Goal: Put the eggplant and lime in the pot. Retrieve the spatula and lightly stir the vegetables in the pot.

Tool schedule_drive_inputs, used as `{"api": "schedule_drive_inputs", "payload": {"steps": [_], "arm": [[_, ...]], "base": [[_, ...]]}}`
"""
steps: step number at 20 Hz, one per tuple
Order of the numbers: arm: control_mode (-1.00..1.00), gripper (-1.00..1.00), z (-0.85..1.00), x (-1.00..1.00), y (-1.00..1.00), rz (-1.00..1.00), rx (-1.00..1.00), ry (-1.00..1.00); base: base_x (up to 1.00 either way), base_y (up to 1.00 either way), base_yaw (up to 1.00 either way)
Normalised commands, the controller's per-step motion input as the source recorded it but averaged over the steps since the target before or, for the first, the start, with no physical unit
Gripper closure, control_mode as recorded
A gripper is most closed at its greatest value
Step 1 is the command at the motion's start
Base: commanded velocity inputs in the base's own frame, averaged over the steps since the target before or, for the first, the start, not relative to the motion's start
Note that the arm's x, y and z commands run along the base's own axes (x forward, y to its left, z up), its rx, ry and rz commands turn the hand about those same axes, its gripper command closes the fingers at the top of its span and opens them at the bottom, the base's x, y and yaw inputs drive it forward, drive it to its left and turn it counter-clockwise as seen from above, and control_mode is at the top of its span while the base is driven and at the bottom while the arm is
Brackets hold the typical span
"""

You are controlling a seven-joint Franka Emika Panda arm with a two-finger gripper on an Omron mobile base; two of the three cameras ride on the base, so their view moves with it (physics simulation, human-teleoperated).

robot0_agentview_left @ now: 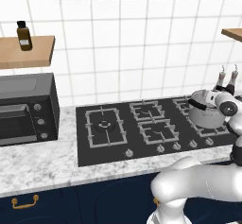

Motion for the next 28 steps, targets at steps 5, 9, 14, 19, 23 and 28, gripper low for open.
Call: {"api": "schedule_drive_inputs", "payload": {"steps": [5,9,14,19,23,28], "arm": [[-1.00,1.00,-0.62,0.11,0.03,0.02,-0.10,-0.33],[-1.00,1.00,-0.50,0.14,0.07,0.03,-0.10,-0.29],[-1.00,1.00,-0.03,0.29,0.23,0.07,-0.19,-0.20],[-1.00,1.00,0.00,0.32,0.05,0.02,-0.15,-0.04],[-1.00,1.00,0.00,0.07,0.00,0.00,-0.06,0.00],[-1.00,1.00,0.15,-0.06,0.06,0.00,-0.18,-0.04]], "base": [[0.00,0.00,0.00],[0.00,0.00,0.00],[0.00,0.00,0.00],[0.00,0.00,0.00],[0.00,0.00,0.00],[0.00,0.00,0.00]]}}
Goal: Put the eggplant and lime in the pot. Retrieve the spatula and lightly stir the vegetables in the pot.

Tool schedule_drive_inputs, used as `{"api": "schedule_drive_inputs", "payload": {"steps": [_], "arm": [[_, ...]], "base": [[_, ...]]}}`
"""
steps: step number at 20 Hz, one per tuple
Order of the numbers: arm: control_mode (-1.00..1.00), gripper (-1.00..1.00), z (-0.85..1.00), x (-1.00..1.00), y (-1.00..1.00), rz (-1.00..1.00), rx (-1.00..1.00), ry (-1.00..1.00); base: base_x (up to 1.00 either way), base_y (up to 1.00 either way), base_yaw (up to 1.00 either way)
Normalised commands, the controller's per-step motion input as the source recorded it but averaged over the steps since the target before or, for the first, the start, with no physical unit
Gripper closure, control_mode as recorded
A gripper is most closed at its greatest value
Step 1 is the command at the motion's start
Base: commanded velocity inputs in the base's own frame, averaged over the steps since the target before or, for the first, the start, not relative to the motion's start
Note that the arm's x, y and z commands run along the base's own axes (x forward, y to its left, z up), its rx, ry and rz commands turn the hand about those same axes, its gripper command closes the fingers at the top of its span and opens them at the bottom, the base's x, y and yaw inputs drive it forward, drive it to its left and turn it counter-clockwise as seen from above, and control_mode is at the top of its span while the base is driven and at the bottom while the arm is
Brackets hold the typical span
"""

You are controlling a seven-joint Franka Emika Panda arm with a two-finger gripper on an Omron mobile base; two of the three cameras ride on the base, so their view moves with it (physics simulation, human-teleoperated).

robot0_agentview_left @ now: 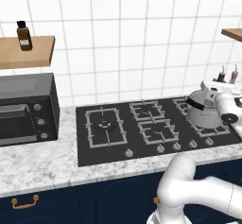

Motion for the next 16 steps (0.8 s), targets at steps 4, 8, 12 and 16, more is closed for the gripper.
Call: {"api": "schedule_drive_inputs", "payload": {"steps": [4,8,12,16], "arm": [[-1.00,1.00,0.16,-0.17,0.13,0.00,-0.29,-0.16],[-1.00,1.00,-0.11,-0.10,0.01,0.00,-0.16,-0.05],[-1.00,1.00,-0.42,-0.06,0.05,0.00,-0.04,0.00],[-1.00,1.00,-0.38,0.00,0.11,0.00,-0.01,0.00]], "base": [[0.00,0.00,0.00],[0.00,0.00,0.00],[0.00,0.00,0.00],[0.00,0.00,0.00]]}}
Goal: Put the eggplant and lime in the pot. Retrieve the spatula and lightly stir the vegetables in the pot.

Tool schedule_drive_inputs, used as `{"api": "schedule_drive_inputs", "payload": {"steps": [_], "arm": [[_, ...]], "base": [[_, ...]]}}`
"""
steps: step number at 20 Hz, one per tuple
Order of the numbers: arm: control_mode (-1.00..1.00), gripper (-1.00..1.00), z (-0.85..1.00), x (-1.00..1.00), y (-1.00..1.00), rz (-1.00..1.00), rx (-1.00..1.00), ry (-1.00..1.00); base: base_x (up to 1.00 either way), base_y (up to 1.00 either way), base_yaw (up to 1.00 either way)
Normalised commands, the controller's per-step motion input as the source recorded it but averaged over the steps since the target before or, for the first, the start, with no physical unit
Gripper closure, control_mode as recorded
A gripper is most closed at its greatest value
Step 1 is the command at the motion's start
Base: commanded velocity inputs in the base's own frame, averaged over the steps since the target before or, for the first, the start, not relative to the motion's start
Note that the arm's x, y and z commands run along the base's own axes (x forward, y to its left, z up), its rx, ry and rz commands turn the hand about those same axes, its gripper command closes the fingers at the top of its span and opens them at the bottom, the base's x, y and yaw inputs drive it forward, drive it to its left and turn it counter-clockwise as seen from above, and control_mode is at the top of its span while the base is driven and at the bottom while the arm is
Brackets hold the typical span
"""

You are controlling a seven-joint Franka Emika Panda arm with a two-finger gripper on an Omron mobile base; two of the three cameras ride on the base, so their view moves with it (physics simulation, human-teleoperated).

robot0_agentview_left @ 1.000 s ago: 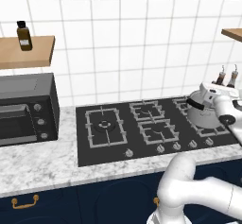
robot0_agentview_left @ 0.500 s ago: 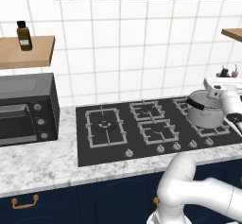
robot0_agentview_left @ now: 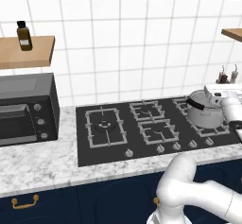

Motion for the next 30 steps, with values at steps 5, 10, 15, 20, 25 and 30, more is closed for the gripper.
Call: {"api": "schedule_drive_inputs", "payload": {"steps": [5,10,15,20,25,30], "arm": [[-1.00,1.00,-0.37,0.01,0.02,0.00,-0.01,0.00],[-1.00,1.00,-0.40,0.05,0.00,-0.01,0.00,0.00],[-1.00,1.00,-0.43,0.01,0.00,-0.07,0.00,0.09],[-1.00,1.00,-0.08,0.00,0.05,-0.14,0.00,0.33],[-1.00,1.00,-0.01,0.19,0.45,0.00,0.00,0.07],[-1.00,1.00,-0.17,0.57,0.02,0.00,0.00,-0.06]], "base": [[0.00,0.00,0.00],[0.00,0.00,0.00],[0.00,0.00,0.00],[0.00,0.00,0.00],[0.00,0.00,0.00],[0.00,0.00,0.00]]}}
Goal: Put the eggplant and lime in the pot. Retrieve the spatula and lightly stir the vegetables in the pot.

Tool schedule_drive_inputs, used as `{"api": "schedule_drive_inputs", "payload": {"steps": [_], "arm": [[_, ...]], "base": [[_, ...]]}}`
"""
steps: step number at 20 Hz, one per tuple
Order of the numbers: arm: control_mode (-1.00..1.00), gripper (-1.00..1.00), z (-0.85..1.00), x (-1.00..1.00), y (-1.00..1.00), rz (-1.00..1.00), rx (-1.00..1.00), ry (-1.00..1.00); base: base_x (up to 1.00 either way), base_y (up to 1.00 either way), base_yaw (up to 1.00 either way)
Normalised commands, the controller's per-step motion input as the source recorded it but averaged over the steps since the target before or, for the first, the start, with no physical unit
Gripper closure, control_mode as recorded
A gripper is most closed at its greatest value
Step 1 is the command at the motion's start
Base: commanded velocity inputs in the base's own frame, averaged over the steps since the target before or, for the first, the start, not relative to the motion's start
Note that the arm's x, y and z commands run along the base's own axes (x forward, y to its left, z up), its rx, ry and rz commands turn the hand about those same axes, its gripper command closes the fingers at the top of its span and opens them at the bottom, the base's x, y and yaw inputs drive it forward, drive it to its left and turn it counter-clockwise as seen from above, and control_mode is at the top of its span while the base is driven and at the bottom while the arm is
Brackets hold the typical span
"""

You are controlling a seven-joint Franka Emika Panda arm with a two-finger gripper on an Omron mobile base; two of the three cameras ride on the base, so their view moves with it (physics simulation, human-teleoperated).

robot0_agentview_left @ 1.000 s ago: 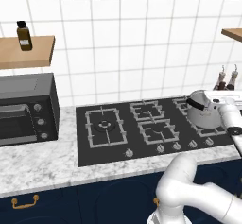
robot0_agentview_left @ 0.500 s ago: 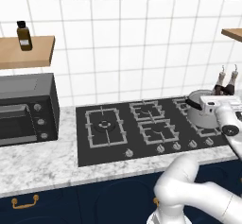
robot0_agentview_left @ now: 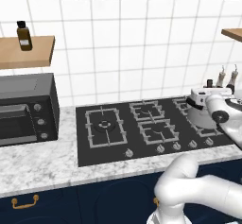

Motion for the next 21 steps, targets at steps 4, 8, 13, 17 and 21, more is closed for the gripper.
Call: {"api": "schedule_drive_inputs", "payload": {"steps": [4,8,13,17,21], "arm": [[-1.00,1.00,-0.45,0.54,0.00,-0.01,0.05,-0.12],[-1.00,1.00,-0.86,0.40,0.00,-0.07,0.19,-0.18],[-1.00,1.00,-0.86,0.37,-0.01,-0.09,0.24,-0.23],[-1.00,1.00,-0.74,0.17,-0.10,-0.11,0.27,-0.20],[-1.00,1.00,-0.47,-0.30,-0.37,-0.15,0.05,-0.03]], "base": [[0.00,0.00,0.00],[0.00,0.00,0.00],[0.00,0.00,0.00],[0.00,0.00,0.00],[0.00,0.00,0.00]]}}
